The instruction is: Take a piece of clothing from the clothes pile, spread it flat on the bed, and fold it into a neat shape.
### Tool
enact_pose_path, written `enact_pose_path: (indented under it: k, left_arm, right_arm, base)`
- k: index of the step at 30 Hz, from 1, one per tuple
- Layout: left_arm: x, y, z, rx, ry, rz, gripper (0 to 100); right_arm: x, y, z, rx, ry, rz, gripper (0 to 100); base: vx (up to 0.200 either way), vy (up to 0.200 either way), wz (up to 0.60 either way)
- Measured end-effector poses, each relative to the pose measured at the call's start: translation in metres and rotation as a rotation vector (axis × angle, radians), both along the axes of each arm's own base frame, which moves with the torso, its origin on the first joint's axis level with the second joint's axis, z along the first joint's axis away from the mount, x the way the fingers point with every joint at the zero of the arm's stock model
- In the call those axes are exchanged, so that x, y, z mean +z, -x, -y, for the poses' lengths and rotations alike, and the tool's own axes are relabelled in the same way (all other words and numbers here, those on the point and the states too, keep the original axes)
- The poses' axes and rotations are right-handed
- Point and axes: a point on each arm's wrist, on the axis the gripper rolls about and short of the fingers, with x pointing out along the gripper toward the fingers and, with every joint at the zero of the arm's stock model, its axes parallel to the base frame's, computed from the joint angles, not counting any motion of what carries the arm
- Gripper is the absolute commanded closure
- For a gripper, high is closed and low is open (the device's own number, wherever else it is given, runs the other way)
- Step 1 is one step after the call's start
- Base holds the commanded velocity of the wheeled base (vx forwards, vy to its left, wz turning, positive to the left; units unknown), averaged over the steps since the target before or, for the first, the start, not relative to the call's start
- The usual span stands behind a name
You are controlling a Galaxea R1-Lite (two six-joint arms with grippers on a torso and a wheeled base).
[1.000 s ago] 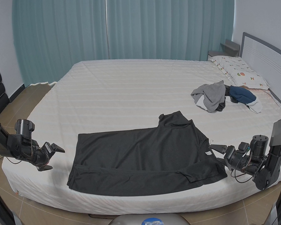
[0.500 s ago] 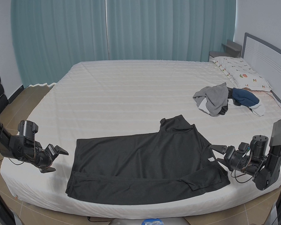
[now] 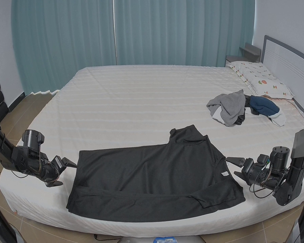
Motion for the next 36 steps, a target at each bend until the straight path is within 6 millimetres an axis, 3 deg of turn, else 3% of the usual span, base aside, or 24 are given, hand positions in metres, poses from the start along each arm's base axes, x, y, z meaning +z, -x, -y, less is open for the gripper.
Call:
enact_pose_path:
  k: [7, 16, 27, 36]
  left_arm:
    - [0.009, -0.026, 0.000, 0.021, 0.015, 0.060, 0]
    - [0.011, -0.078, -0.005, 0.005, -0.004, 0.156, 0]
    - [-0.026, -0.146, -0.012, -0.142, -0.106, 0.303, 0]
    - [-0.050, -0.161, -0.027, -0.158, -0.074, 0.369, 0]
  right_arm:
    - [-0.001, 0.001, -0.001, 0.005, 0.000, -0.005, 0]
    - [-0.002, 0.003, -0.001, 0.006, 0.001, -0.018, 0]
    - [-0.009, 0.007, -0.001, 0.006, 0.004, -0.053, 0]
    - [-0.014, 0.012, -0.008, 0.036, 0.009, -0.083, 0]
  base:
    - [0.000, 0.000, 0.00]
    - [0.000, 0.000, 0.00]
    - [0.000, 0.000, 0.00]
    - [0.000, 0.000, 0.00]
